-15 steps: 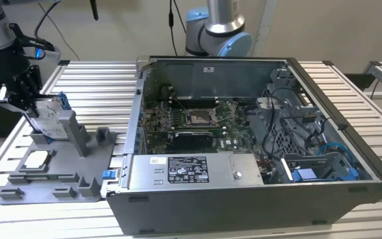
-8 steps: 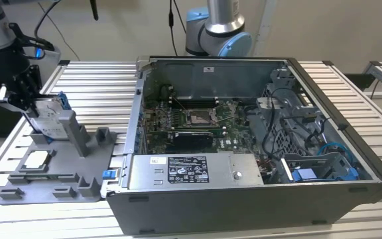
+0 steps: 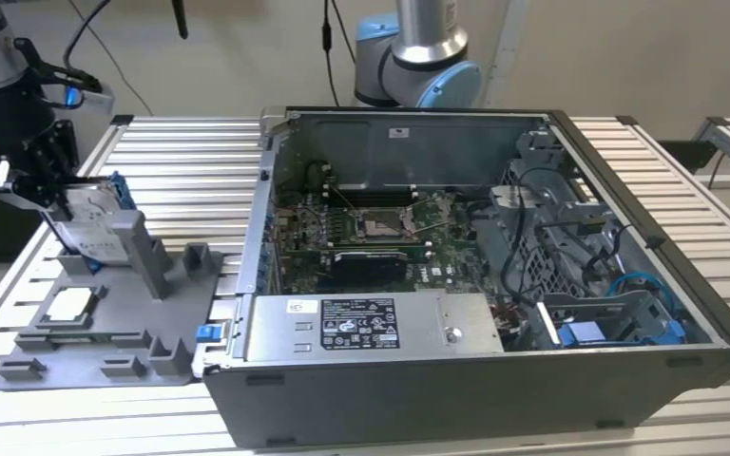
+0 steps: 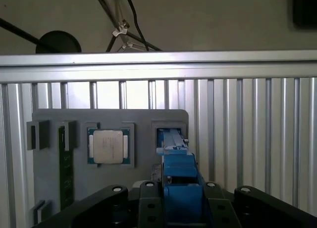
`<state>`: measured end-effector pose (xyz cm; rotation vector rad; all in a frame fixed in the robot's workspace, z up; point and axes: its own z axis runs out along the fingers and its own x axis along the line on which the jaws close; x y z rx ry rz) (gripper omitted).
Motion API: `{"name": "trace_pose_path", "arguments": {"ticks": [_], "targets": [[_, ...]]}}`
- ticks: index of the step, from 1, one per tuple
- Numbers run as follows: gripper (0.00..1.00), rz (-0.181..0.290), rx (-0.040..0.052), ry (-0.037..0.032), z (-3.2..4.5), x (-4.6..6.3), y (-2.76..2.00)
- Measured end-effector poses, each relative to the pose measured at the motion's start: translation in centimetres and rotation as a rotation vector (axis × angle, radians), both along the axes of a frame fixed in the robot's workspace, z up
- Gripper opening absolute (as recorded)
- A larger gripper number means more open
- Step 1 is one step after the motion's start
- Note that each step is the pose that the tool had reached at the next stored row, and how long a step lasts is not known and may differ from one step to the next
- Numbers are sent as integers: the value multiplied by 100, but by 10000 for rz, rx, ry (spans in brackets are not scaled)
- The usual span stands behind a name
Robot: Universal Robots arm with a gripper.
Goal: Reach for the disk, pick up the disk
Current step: 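Pick up the disk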
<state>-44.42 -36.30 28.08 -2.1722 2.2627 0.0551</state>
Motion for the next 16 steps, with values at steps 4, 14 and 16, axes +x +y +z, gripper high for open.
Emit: {"name": "trace_pose_path", "arguments": {"ticks": [4,14,16], "targets": [[0,0,2,-1,25,0,0],[0,0,0,0,88,0,0],[0,0,0,-1,98,0,0]]}}
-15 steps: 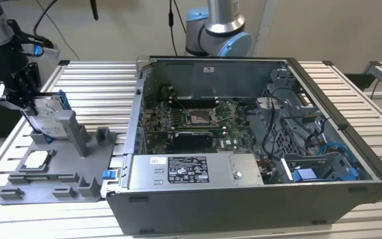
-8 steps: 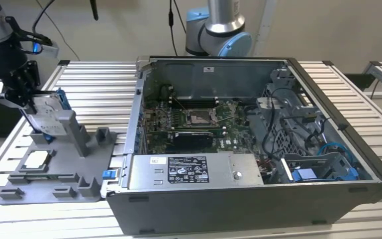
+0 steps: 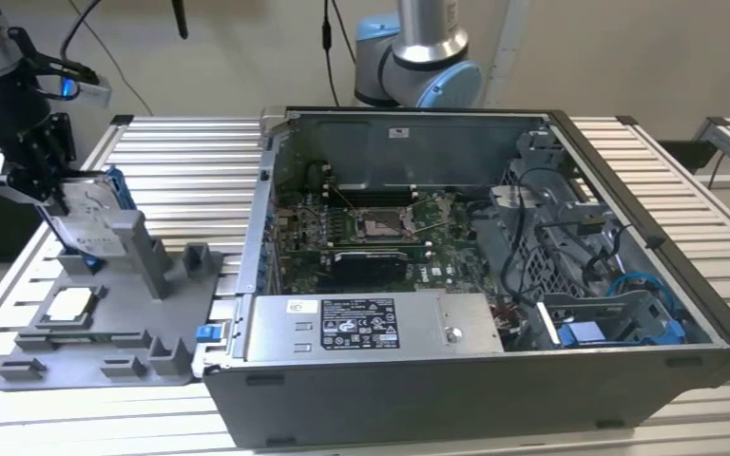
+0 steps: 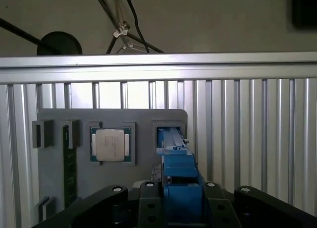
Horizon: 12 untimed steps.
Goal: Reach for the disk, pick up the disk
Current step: 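Pick up the disk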
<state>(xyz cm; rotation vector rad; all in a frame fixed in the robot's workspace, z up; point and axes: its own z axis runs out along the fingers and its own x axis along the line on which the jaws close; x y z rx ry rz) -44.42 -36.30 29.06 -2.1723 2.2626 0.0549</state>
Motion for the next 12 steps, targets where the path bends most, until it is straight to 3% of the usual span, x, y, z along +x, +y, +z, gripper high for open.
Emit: {"name": "trace_pose_path", "arguments": {"ticks": [12], "targets": [[0,0,-4,1,73,0,0]]}}
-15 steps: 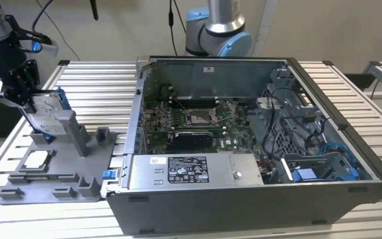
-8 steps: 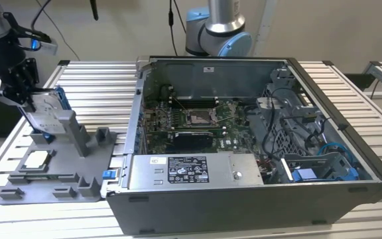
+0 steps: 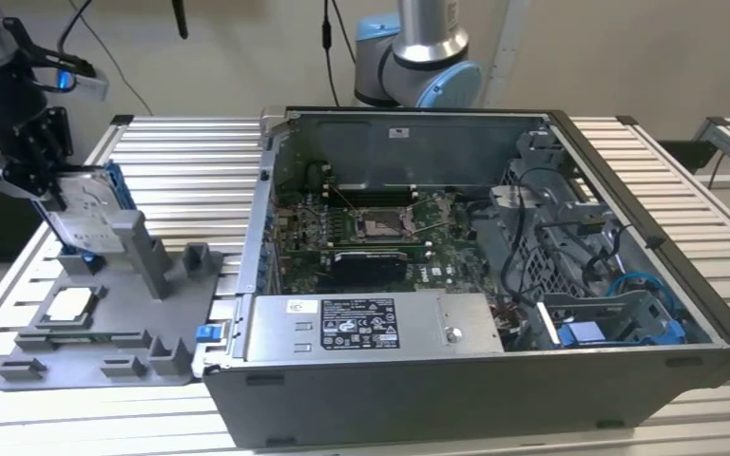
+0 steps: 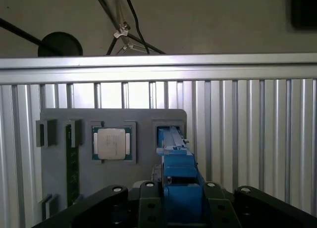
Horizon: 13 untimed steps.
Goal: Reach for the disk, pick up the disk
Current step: 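Pick up the disk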
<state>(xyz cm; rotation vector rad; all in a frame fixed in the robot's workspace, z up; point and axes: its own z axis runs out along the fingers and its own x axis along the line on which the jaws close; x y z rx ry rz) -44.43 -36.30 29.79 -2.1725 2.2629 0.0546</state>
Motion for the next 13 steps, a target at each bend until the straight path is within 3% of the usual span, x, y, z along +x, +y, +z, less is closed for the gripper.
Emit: {"name": "trace_pose_path", "arguments": {"ticks": [13], "targets": [[0,0,0,-1,81,0,0]]}}
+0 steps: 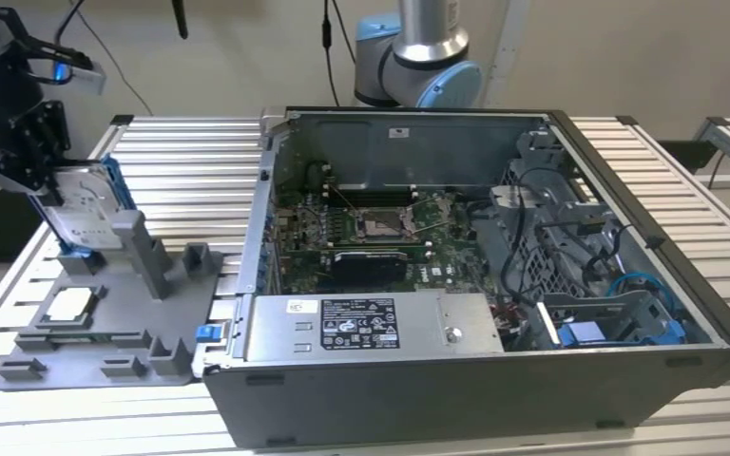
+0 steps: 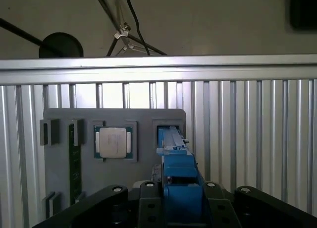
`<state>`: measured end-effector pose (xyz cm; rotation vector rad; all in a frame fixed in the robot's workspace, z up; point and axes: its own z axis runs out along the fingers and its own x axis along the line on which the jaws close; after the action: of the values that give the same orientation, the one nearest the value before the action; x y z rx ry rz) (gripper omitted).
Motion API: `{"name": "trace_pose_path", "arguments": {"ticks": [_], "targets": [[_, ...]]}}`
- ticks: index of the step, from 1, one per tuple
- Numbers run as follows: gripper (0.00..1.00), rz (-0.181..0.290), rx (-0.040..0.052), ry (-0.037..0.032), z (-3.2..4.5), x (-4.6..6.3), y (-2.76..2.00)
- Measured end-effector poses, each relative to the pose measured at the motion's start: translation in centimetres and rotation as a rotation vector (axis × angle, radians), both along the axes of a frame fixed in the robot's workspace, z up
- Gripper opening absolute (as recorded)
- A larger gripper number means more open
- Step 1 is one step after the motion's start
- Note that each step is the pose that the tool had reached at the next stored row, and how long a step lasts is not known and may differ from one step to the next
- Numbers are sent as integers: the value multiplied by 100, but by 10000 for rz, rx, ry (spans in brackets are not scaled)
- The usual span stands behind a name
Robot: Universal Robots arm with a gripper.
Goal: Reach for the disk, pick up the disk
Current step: 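Pick up the disk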
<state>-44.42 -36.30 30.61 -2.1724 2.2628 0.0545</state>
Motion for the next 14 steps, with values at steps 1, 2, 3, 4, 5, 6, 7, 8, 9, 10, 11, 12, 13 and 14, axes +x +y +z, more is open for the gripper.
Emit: {"name": "trace_pose_path", "arguments": {"ticks": [1,2,3,4,5,6,7,8,9,10,11,12,13,14], "targets": [[0,0,0,1,7,0,0],[0,0,-1,2,14,0,0],[0,0,0,1,20,0,0],[0,0,-1,1,27,0,0],[0,0,0,0,34,0,0],[0,0,0,0,48,0,0],[0,0,0,0,56,0,0],[0,0,0,0,65,0,0],[0,0,0,0,73,0,0],[0,0,0,0,82,0,0],[0,0,-1,1,94,0,0],[0,0,0,1,107,0,0],[0,0,0,0,123,0,0],[0,0,-1,1,139,0,0]]}}
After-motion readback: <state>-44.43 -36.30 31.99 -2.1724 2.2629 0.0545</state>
